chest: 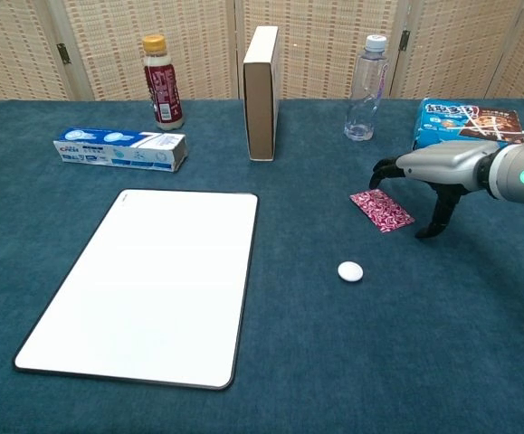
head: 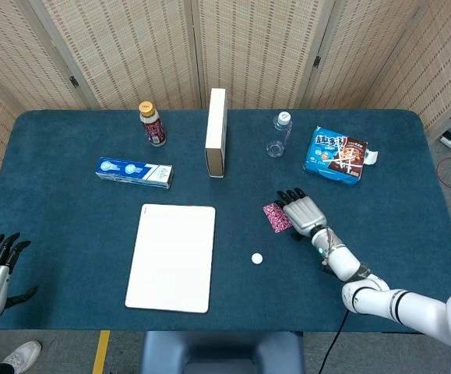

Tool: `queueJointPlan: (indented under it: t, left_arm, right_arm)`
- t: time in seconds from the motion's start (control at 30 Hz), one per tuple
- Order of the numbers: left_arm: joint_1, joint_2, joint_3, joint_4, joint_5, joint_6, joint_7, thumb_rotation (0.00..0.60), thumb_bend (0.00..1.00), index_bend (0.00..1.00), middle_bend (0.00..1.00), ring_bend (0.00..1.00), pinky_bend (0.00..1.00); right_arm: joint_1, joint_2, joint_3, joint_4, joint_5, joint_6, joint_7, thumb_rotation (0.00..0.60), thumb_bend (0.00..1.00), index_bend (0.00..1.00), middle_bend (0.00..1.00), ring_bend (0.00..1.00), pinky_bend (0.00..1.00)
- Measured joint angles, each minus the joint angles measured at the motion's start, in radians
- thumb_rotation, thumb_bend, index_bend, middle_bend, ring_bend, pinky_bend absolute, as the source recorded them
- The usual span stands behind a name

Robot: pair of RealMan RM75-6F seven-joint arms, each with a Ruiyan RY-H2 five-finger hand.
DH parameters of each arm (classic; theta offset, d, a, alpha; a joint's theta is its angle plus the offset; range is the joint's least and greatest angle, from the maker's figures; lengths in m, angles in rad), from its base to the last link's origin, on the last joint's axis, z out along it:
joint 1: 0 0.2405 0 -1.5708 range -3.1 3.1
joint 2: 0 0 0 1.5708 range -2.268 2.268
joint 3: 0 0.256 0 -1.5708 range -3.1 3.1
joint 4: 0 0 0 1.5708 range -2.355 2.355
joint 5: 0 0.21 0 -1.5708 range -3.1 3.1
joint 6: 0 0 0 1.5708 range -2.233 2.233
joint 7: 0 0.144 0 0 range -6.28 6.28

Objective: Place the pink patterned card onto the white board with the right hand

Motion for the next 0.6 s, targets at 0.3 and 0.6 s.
queueJointPlan:
  t: [0.3, 0.6]
  left_arm:
    - [0.001, 0.004, -0.003, -0.004, -0.001, 0.002, 0.002, 0.6, 0.18, 0.21, 0.12, 0.06, 0.0]
    - [0.006, 0.006, -0.001, 0.006, -0.011, -0.002, -0.007, 0.6, 0.18, 0.21, 0.12, 0.06, 0.0]
  right_arm:
    - [0.052, -0.026, -0.013, 0.033, 0.047, -0.017, -0.011, 0.6, 0.27, 0.14, 0.04, 0.03, 0.0]
    - [0.089, -0.043, -0.035, 0.066, 0.092, -0.041, -0.015, 0.6, 0.27, 0.15, 0.04, 0.03, 0.0]
